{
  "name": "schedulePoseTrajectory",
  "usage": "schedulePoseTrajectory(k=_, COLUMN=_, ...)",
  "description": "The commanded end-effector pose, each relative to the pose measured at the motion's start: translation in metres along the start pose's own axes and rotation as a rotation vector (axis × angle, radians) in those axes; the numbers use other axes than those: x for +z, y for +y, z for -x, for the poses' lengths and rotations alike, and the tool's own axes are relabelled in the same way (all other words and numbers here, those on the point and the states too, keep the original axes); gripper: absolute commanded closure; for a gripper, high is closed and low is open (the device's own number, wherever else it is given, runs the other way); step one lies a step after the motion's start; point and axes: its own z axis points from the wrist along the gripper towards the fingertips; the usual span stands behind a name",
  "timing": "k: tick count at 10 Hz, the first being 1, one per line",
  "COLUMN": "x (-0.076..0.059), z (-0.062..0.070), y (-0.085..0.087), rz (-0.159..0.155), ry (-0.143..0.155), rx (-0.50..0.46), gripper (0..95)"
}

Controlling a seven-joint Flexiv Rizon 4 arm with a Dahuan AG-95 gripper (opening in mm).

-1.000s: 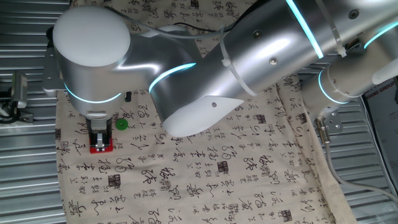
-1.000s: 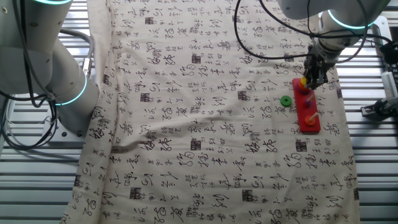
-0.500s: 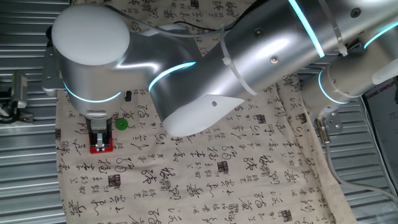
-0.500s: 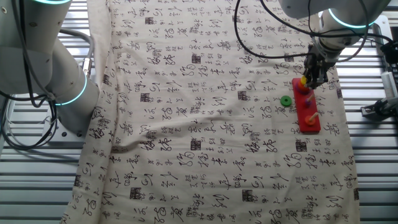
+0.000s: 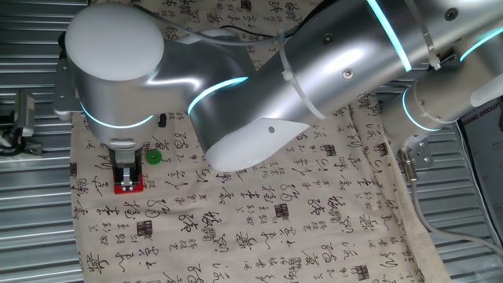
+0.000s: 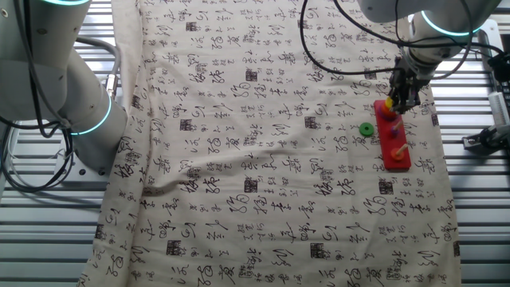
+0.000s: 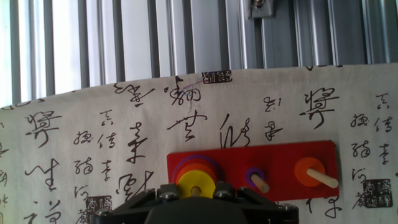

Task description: Take out one Hanoi block and throw it aside

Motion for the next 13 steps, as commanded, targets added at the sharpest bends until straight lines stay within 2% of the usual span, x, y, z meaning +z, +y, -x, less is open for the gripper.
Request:
schedulePoseTrajectory(k=1, x=-0.0009, z=-0.0004, y=0.0003, rz=0.0, ry=0.001, rx=0.0, gripper=95.0)
schedulePoseTrajectory(k=13, x=-0.0072, z=-0.0032, y=0.0017, rz=0.0, ry=0.004, rx=0.0, gripper=95.0)
